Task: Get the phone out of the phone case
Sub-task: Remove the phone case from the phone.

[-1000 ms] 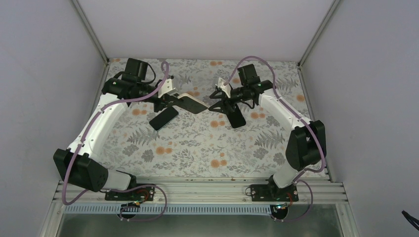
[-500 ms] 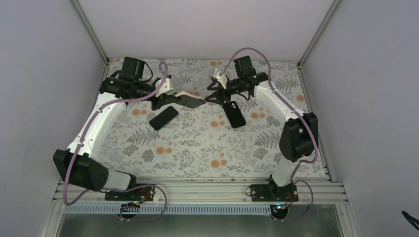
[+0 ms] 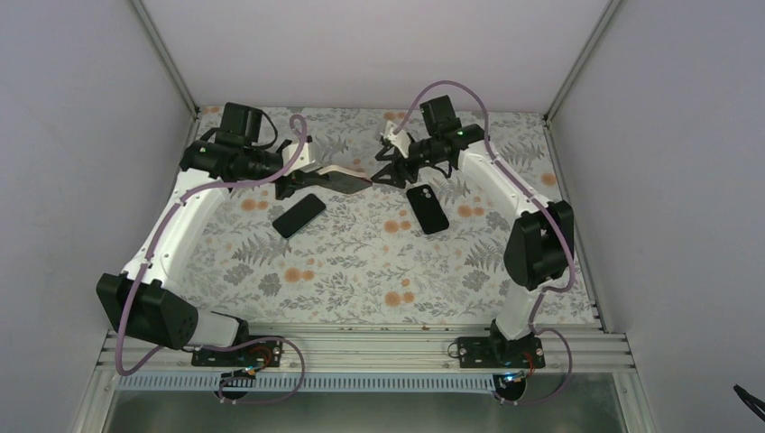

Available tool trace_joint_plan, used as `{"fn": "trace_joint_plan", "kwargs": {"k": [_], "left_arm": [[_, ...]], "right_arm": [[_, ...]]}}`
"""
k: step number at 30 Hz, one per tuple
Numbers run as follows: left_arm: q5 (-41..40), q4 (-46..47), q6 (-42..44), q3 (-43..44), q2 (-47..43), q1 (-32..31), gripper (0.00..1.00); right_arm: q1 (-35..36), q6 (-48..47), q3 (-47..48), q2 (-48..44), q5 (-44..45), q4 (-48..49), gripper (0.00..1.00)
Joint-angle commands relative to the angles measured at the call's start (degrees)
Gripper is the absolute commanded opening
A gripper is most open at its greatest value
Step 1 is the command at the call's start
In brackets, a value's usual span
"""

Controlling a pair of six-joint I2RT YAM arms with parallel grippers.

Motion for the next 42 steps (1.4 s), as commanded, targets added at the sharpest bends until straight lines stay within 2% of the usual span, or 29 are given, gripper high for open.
{"fn": "trace_joint_plan", "kwargs": {"k": [1, 12, 14, 17, 19, 21, 23, 24, 27, 28, 31, 32, 34, 35, 39, 42], "left_arm": [[12.9, -5.2, -0.8, -0.8, -0.5, -2.3, 0.02], [12.0, -1.2, -4.3, -1.0, -1.1, -2.3, 0.02], [11.3, 0.0, -5.1, -1.4, -1.1, -2.3, 0.02], [6.9, 4.1, -6.9, -3.6, -1.8, -2.3, 0.02], [4.4, 7.5, -8.2, -6.0, -2.6, -2.6, 0.02], [2.4, 9.7, -9.2, -7.5, -2.8, -2.9, 0.02], [0.6, 11.1, -9.9, -8.1, -2.9, -3.1, 0.02], [-0.5, 12.0, -10.6, -8.3, -3.0, -3.1, 0.02], [-3.3, 14.2, -12.0, -8.4, -3.6, -3.2, 0.03], [-4.4, 14.4, -12.3, -8.2, -3.8, -3.1, 0.06], [-7.3, 13.5, -12.2, -7.2, -4.2, -3.2, 0.25], [-8.0, 12.6, -11.7, -6.8, -4.2, -3.2, 0.32], [-10.0, 10.4, -11.0, -5.6, -4.0, -3.2, 0.58], [-11.2, 9.5, -10.9, -4.9, -3.9, -3.2, 0.67], [-16.2, 10.1, -11.1, -3.7, -6.1, -3.2, 0.81], [-19.0, 15.1, -13.5, -4.2, -9.3, -3.2, 0.91]], "right_arm": [[5.4, -1.0, -2.6, -3.7, -0.1, 7.2, 0.71], [12.3, 2.5, 0.2, -3.5, -10.0, 4.5, 0.73], [13.6, 0.1, 3.5, -0.9, -15.4, -1.0, 0.73], [15.9, -8.9, 10.0, 4.4, -25.2, -16.1, 0.75], [19.2, -13.5, 13.5, 7.0, -27.5, -23.1, 0.75], [21.3, -14.0, 14.8, 7.4, -28.0, -24.7, 0.74], [21.9, -12.4, 14.5, 7.0, -28.5, -23.4, 0.69], [22.0, -11.5, 14.2, 6.8, -28.5, -22.5, 0.63], [21.6, -8.8, 13.5, 6.5, -26.4, -20.5, 0.37], [21.1, -8.3, 13.2, 6.3, -26.1, -20.0, 0.29], [17.7, -7.1, 11.8, 5.1, -26.8, -19.1, 0.08], [16.2, -6.6, 11.3, 4.6, -27.1, -18.8, 0.04], [12.4, -5.7, 10.0, 3.2, -27.5, -17.8, 0.03], [10.3, -4.7, 9.1, 2.4, -27.6, -16.8, 0.03], [1.9, 1.5, 5.1, -0.6, -25.4, -10.9, 0.03], [-3.2, 10.8, 0.8, -4.0, -20.5, -0.9, 0.03]]}}
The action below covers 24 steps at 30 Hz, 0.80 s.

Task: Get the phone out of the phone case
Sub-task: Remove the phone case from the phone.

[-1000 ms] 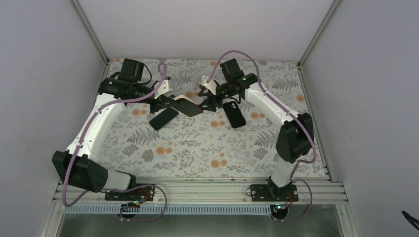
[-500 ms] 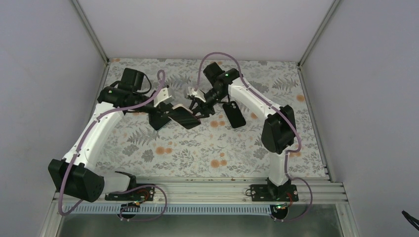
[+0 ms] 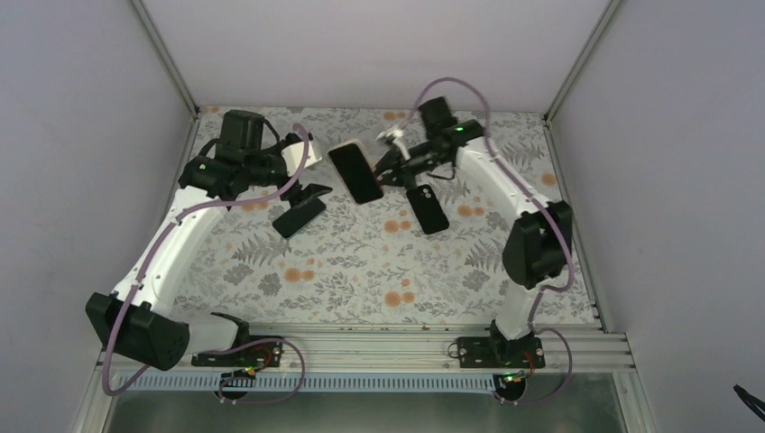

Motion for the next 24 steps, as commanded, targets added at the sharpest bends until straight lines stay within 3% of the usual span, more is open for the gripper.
{"fn": "trace_joint_plan", "kwargs": {"k": [1, 7, 11, 17, 24], "left_arm": [[-6.5, 8.5, -2.6, 0.9, -4.9, 0.0, 0.93], [-14.0, 30.6, -9.4, -5.9, -6.3, -2.8, 0.97], [-25.0, 37.9, -10.8, -6.1, -0.9, -9.5, 0.96], [-39.5, 46.9, -10.4, -4.1, 7.5, -16.6, 0.95], [-40.7, 50.4, -13.6, 3.4, 15.3, -17.4, 0.96]], "right_arm": [[-7.7, 15.8, -5.2, -7.6, 0.8, 17.2, 0.03], [-9.1, 38.4, -10.0, -13.1, 29.8, 37.7, 0.03], [-7.4, 44.2, -2.1, -9.3, 45.9, 34.6, 0.03], [-6.4, 46.8, 4.2, -6.2, 49.5, 32.7, 0.03], [-5.3, 47.8, 6.1, -5.3, 49.2, 32.5, 0.03]]}}
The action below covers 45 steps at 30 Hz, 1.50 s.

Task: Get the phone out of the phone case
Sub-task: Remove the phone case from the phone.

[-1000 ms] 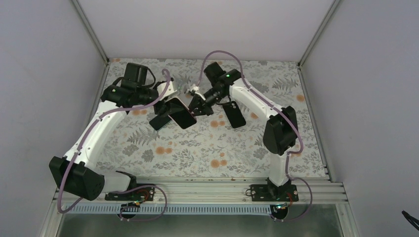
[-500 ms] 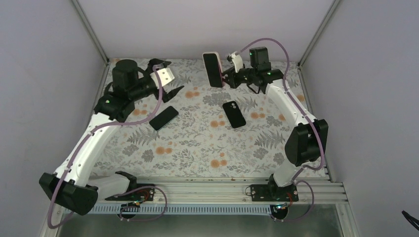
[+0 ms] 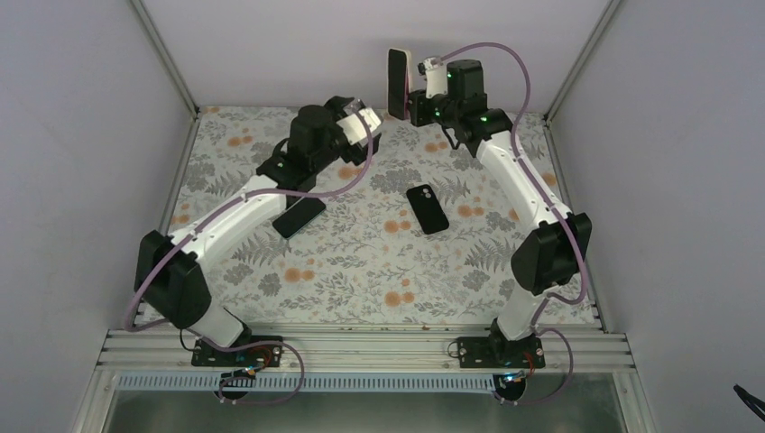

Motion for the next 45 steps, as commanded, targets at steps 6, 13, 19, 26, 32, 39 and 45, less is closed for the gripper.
{"fn": "trace_joint_plan", "kwargs": {"k": [6, 13, 19, 26, 32, 39, 45], "left_arm": [[-2.1, 4.3, -3.3, 11.0, 8.2, -1.6, 0.94], [0.1, 1.5, -4.1, 14.8, 11.9, -2.2, 0.9], [0.7, 1.3, -4.0, 15.5, 12.8, -2.2, 0.89], [-1.7, 3.1, -3.9, 17.0, 14.4, -2.1, 0.88], [-2.4, 3.6, -3.2, 17.5, 16.1, -2.0, 0.88], [-9.9, 7.3, -3.1, 15.5, 16.6, -1.9, 0.85], [-22.8, 16.0, -3.2, 14.2, 15.9, -1.0, 0.75]], "right_arm": [[1.9, 2.4, 3.9, 0.9, 0.9, 3.1, 0.03], [2.0, 2.0, 6.7, 2.4, 0.8, 2.4, 0.03], [2.0, 1.7, 7.2, 3.4, 0.6, 2.5, 0.03], [2.1, 1.6, 6.8, 3.2, -0.2, 2.8, 0.03], [2.1, 1.8, 6.3, 2.4, -0.6, 3.2, 0.03], [2.1, 2.2, 4.8, 0.9, -1.0, 3.7, 0.03], [2.1, 2.4, 1.8, 0.0, -3.7, 4.3, 0.03]]}}
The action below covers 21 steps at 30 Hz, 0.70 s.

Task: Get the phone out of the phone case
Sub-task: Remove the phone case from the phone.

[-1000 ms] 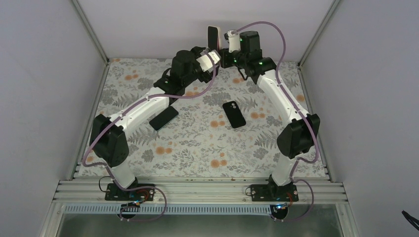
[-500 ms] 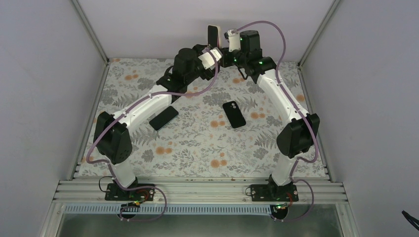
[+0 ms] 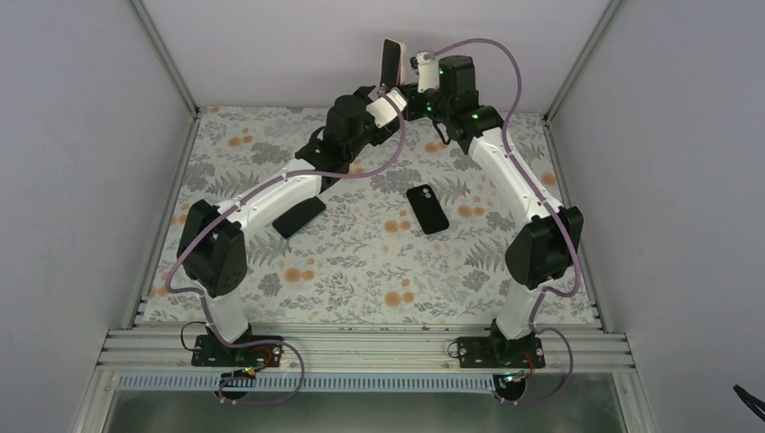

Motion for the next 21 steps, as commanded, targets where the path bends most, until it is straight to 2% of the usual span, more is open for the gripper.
{"fn": "trace_joint_plan", "kwargs": {"k": [1, 5, 8, 11, 13, 18, 19, 21], "left_arm": [[-13.7, 11.4, 0.0, -0.9, -1.1, 1.9, 0.74], [-17.6, 19.8, 1.9, -2.4, -2.3, 2.2, 0.73], [-20.4, 25.6, 3.9, -3.4, -2.3, 2.2, 0.66], [-22.1, 28.6, 5.6, -3.5, -1.4, 2.2, 0.53], [-22.0, 30.2, 6.5, -3.7, -0.9, 1.8, 0.5], [-21.4, 31.5, 8.0, -3.2, 0.5, 1.4, 0.48], [-21.4, 31.6, 8.2, -3.2, 0.7, 1.5, 0.46], [-20.8, 31.1, 7.3, -3.2, 0.8, 2.0, 0.35]], "right_arm": [[0.5, 0.6, -2.3, -3.3, -4.8, 2.0, 0.03], [1.3, -0.2, -5.0, -2.8, -10.3, 2.1, 0.03], [2.5, -1.2, -6.7, -2.3, -17.6, 2.4, 0.03], [3.5, -3.0, -6.8, -0.3, -27.6, 1.6, 0.03], [4.3, -4.0, -6.7, 0.7, -31.7, 1.1, 0.03], [7.0, -7.4, -5.5, 1.6, -36.4, -1.9, 0.03], [7.3, -8.0, -5.4, 1.5, -36.5, -2.4, 0.03], [7.6, -8.8, -5.5, 1.2, -36.4, -2.9, 0.03]]}}
